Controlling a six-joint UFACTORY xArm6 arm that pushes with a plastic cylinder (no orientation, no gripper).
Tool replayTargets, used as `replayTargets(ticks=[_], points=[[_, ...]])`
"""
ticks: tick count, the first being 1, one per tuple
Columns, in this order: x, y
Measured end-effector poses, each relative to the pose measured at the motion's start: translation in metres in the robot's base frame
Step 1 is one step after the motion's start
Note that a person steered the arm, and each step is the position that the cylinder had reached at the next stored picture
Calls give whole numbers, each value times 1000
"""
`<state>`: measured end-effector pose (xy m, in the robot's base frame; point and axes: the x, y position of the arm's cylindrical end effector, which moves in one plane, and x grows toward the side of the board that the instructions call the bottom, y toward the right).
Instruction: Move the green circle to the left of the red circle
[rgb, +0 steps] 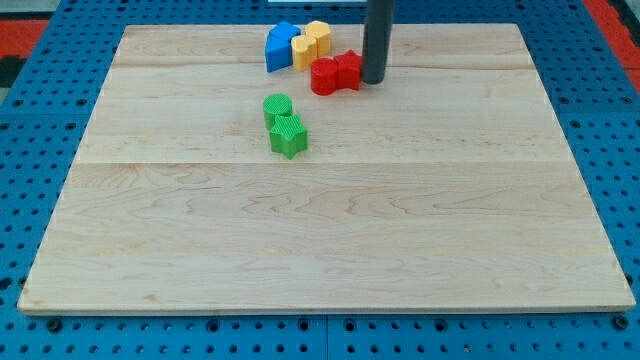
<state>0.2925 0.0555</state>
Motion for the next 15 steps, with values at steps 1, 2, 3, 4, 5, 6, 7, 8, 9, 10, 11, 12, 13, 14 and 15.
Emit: replayTargets(ticks=[1,2,3,4,5,6,7,8,9,10,11,12,13,14,15], points=[[-5,-20],[-1,-18],[33,-18],[52,-48],[43,-91],[39,-99],[34,-97],[33,-80],[18,-80],[38,-57],[98,-3],[173,-2],[186,-62],[168,-102],[143,-111]])
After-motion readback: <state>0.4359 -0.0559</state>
